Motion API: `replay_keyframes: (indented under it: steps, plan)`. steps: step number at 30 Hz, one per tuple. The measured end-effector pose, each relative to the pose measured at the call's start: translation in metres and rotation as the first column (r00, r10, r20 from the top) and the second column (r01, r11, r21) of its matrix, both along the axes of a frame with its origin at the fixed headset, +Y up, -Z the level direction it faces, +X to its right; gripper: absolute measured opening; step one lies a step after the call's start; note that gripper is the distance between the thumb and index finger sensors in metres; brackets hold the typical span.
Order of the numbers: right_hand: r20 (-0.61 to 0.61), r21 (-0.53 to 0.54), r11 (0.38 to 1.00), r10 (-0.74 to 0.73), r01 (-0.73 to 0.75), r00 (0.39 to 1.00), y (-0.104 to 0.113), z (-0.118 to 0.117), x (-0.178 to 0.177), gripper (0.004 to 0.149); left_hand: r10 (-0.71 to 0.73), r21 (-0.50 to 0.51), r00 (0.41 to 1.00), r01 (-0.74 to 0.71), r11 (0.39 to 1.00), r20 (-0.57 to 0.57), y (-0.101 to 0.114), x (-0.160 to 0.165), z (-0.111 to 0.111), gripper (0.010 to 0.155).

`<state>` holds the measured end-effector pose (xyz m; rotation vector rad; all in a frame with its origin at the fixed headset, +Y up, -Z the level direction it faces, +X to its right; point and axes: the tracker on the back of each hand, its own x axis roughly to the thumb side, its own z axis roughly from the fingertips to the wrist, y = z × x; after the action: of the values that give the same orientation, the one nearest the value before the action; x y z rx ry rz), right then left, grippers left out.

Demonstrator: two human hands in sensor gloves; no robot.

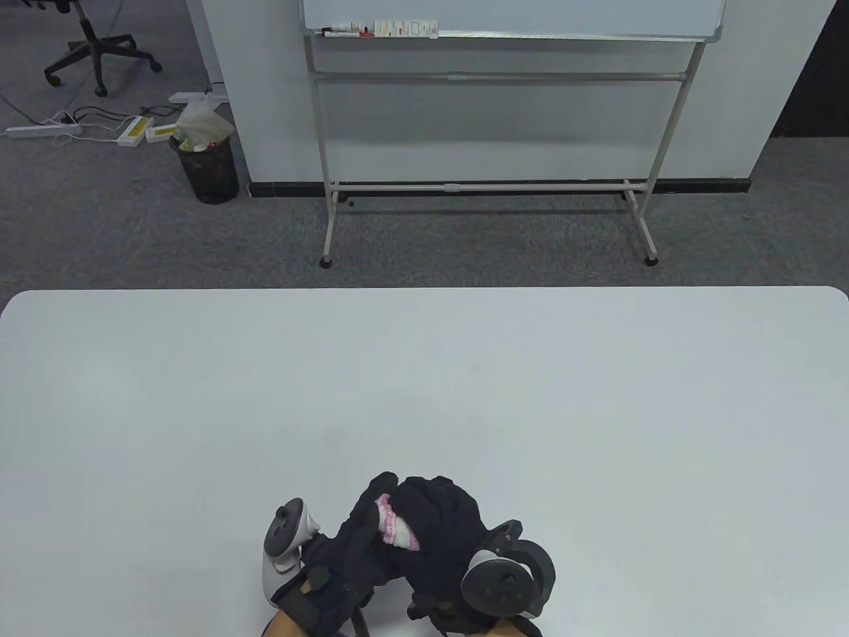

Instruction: Squeeze dry dish cloth into compact mass

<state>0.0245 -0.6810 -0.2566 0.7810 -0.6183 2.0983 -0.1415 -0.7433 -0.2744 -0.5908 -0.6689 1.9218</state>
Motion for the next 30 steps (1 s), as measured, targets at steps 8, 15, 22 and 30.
replay_keyframes:
  steps: [8,15,22,30]
  plan:
    - [-0.251,-0.214,0.977,-0.052,-0.003,0.967,-0.021,-0.009,-0.025,0.076,0.050,0.037,0.975,-0.042,0.998,-0.217,0.005,-0.022,-0.004,0.066]
    - [-0.286,-0.335,0.941,-0.143,0.041,0.948,-0.027,-0.007,-0.032,0.074,-0.119,0.112,0.896,0.183,0.977,-0.427,0.020,-0.041,-0.006,0.057]
    - [-0.219,-0.516,0.824,-0.391,0.234,0.894,-0.036,-0.014,-0.023,0.088,-0.117,0.144,0.865,0.212,0.967,-0.488,0.026,-0.041,-0.004,0.046]
    - [-0.265,-0.714,0.646,-0.606,0.269,0.750,-0.047,-0.017,-0.024,0.094,-0.170,0.259,0.856,0.329,0.908,-0.488,0.033,-0.022,0.006,0.050]
